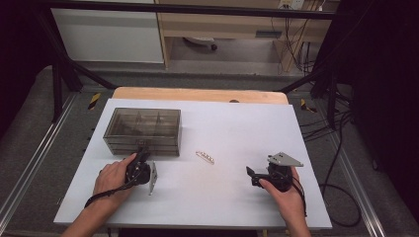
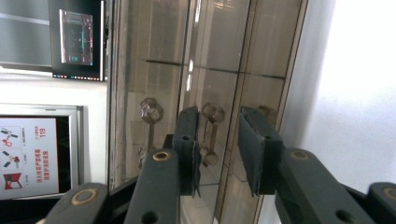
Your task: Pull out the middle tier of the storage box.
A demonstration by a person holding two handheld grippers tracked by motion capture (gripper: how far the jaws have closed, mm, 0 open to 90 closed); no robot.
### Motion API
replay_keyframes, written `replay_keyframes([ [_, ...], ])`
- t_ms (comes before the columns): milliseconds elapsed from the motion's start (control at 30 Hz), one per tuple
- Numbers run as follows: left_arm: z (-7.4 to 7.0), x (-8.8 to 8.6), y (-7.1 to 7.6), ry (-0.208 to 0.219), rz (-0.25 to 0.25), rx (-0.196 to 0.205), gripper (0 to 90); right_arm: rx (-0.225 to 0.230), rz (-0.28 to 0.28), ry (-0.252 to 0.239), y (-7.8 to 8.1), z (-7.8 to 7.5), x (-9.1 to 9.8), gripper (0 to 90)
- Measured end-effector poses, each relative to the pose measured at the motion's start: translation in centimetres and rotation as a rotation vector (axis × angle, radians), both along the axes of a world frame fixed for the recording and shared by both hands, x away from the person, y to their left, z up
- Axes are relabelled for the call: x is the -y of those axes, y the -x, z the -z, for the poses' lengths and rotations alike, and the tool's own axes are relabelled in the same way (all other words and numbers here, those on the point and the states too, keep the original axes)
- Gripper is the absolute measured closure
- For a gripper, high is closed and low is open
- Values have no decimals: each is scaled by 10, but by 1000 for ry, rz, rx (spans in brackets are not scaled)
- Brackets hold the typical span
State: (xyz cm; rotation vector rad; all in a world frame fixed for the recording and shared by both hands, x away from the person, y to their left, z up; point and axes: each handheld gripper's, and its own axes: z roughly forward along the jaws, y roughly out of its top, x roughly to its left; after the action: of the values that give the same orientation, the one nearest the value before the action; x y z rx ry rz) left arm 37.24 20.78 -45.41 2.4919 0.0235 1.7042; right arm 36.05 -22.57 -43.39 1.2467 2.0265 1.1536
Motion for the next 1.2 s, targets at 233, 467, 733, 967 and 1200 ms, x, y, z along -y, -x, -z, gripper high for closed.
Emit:
replay_keyframes([
  [233,3,0,-2,-7,1,7,720,-3,-1,-3,0,0,0,73],
  [467,4,-1,-3,-8,-3,27,750,-4,-1,-5,0,0,0,73],
  [733,4,2,-3,-6,-12,43,782,-1,-1,-3,0,0,1,73],
  [967,7,4,-3,-16,2,69,790,0,-3,-2,0,0,1,73],
  [1200,9,0,-2,-11,-6,73,785,-1,-2,-3,0,0,2,73],
])
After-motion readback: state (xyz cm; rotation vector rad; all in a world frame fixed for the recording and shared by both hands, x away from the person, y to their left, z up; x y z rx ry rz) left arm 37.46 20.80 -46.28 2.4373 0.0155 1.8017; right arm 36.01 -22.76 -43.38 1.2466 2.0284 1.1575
